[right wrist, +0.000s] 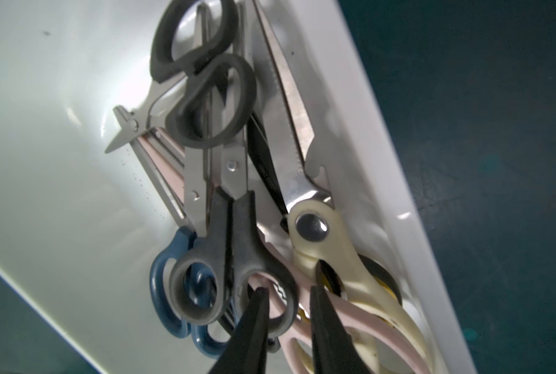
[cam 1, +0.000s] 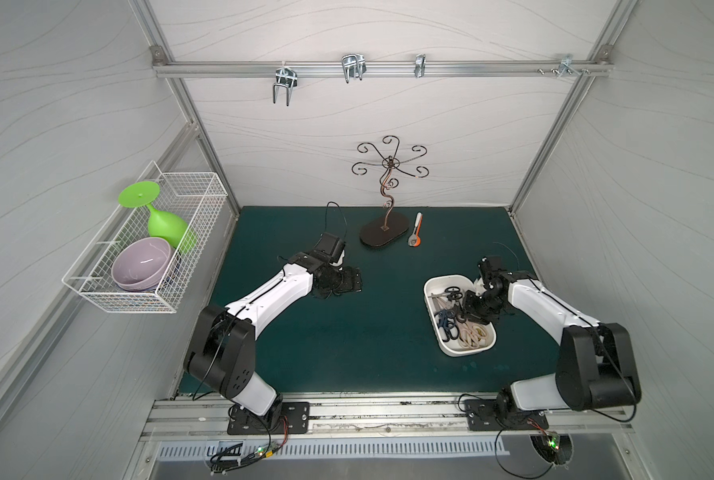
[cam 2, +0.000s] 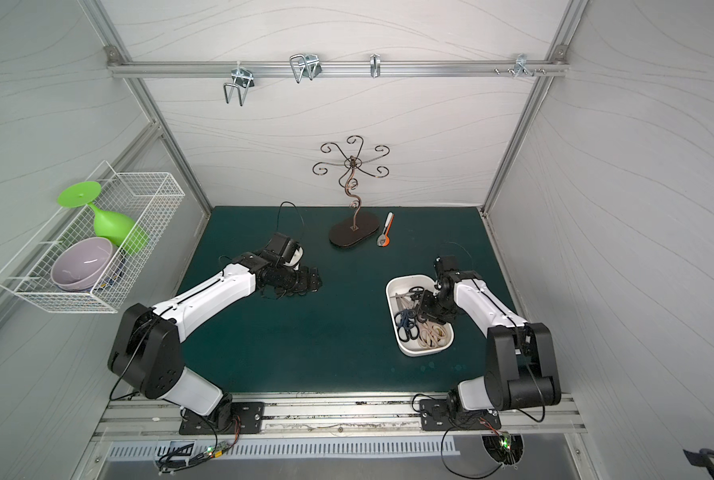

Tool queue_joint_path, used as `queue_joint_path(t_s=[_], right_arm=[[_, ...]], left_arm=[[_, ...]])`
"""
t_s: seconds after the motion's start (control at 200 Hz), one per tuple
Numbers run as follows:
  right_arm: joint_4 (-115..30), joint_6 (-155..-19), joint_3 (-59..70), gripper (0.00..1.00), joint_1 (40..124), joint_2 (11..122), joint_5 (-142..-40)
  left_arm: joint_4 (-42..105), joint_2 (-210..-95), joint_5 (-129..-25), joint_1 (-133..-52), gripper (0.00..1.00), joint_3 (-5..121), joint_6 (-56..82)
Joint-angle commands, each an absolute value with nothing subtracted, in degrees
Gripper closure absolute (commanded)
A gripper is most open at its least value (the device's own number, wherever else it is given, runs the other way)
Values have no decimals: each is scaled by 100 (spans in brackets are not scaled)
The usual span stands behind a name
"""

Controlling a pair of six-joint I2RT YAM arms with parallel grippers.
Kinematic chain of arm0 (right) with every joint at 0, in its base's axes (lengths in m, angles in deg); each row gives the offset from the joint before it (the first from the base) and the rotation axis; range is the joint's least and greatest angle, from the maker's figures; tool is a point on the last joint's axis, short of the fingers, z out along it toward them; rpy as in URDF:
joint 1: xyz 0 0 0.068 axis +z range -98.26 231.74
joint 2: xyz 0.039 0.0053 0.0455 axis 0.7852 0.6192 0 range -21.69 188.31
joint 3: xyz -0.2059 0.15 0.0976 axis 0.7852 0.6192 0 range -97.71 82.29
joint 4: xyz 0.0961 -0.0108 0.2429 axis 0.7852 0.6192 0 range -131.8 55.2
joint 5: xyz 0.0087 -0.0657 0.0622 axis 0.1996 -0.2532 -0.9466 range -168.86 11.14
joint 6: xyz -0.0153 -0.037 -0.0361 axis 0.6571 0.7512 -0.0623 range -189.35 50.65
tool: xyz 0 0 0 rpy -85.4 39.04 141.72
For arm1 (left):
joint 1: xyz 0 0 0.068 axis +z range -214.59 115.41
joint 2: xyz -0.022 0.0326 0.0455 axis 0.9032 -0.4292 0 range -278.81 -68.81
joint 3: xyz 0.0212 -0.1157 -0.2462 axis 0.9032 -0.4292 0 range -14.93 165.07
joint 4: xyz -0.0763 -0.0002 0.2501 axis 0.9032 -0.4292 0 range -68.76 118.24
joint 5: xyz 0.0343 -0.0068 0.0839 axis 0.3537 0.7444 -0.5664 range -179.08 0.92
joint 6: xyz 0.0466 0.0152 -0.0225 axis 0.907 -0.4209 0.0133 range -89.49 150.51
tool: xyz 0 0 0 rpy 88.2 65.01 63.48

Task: Take the scissors out of the storage box
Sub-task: Pick up the scissors from the storage box.

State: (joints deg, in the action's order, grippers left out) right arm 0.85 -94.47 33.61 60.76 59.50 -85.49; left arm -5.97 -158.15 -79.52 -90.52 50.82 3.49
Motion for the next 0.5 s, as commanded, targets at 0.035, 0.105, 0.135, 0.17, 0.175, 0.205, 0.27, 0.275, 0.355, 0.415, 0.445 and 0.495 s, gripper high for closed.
queue_joint_path(t_s=[0.035,0.105,0.135,0.17,0.175,0.205,0.27,0.275,0.355,0.415,0.445,0.495], right_arm=[[1,-9485,3413,73,6079,6117,-8445],[-65,-9512,3420,73,6073,6167,-8472],[-74,-9521,3411,74,6081,6186,-8457],[-82,-9519,3404,74,6090,6222,-8440],[-83,-9519,3404,74,6093,6224,-8435],[-95,-9515,3398,74,6104,6260,-8407],[-76,-9505,3380,74,6127,6330,-8404],[-76,-9499,3379,74,6129,6335,-8400],[-50,-9492,3386,74,6206,6383,-8353],[-32,-9497,3395,75,6244,6392,-8300],[-32,-9510,3404,77,6246,6374,-8302],[-27,-9527,3405,79,6246,6328,-8299]], left_arm=[[-589,-15660,-8033,-9050,8,5107,360],[-586,-15654,-8034,-9051,8,5108,362],[-600,-15652,-8040,-9051,8,5107,362],[-600,-15644,-8041,-9049,8,5107,362],[-597,-15644,-8044,-9050,8,5107,362],[-602,-15644,-8046,-9050,8,5107,362],[-601,-15631,-8040,-9051,8,5107,362],[-602,-15624,-8047,-9051,8,5107,362],[-578,-15601,-8071,-9051,8,5089,362],[-568,-15600,-8073,-9051,8,5074,355],[-564,-15608,-8069,-9051,8,5072,349],[-559,-15617,-8063,-9051,8,5072,336]])
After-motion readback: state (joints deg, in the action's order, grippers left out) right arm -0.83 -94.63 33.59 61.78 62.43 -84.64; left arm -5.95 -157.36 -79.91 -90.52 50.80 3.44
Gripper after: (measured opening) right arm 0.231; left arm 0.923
